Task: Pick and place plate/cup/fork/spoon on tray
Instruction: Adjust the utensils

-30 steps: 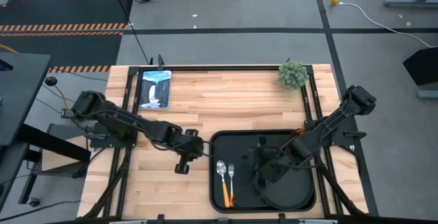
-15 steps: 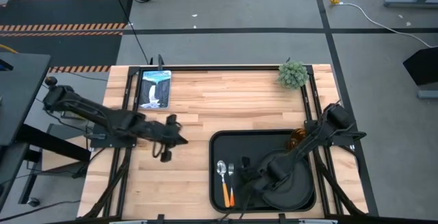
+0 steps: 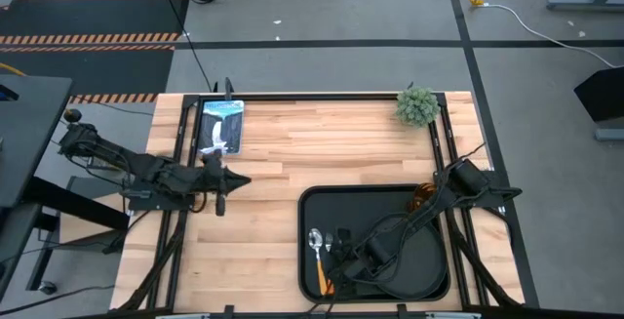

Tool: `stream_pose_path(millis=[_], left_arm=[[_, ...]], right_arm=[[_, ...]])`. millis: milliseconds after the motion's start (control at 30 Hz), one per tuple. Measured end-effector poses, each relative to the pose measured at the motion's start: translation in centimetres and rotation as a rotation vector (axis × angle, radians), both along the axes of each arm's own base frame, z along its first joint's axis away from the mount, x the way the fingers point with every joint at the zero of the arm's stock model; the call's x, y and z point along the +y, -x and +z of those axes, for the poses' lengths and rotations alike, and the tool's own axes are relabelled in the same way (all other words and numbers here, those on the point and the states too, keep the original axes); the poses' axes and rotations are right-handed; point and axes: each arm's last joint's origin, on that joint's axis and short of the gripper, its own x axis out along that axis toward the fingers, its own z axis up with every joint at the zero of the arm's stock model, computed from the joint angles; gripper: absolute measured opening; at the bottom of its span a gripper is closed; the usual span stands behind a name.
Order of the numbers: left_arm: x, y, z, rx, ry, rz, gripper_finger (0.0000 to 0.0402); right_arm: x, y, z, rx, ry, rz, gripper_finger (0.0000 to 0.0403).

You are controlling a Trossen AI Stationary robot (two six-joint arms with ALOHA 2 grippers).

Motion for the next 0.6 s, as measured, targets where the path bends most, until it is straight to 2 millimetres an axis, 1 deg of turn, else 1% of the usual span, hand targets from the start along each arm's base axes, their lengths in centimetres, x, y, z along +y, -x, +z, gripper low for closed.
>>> stream_pose_path(millis=[133, 200, 300, 500, 600], left_arm=[[0.2, 1.0, -0.9, -0.063, 0.022, 0.032, 0.0009], [0.2, 1.4, -1.6, -0.071, 0.022, 0.032, 0.0009], [0.3, 1.9, -2.1, -0.105, 0.03, 0.048, 0.0009], [0.2, 2.3, -2.9, -0.133, 0.032, 0.068, 0.0009], [0.0, 2.5, -3.7, -0.126, 0.039, 0.072, 0.0009]], right_arm=[[0.2, -0.1, -0.7, -0.001, 0.008, 0.008, 0.0134], [0.1, -0.1, -1.0, -0.004, 0.052, 0.007, 0.0134], [0.1, -0.4, -1.5, -0.018, 0.078, 0.02, 0.0134], [-0.7, -1.1, -2.3, -0.016, 0.108, 0.022, 0.0134], [-0.9, -1.2, -2.8, 0.003, 0.123, 0.027, 0.0134]])
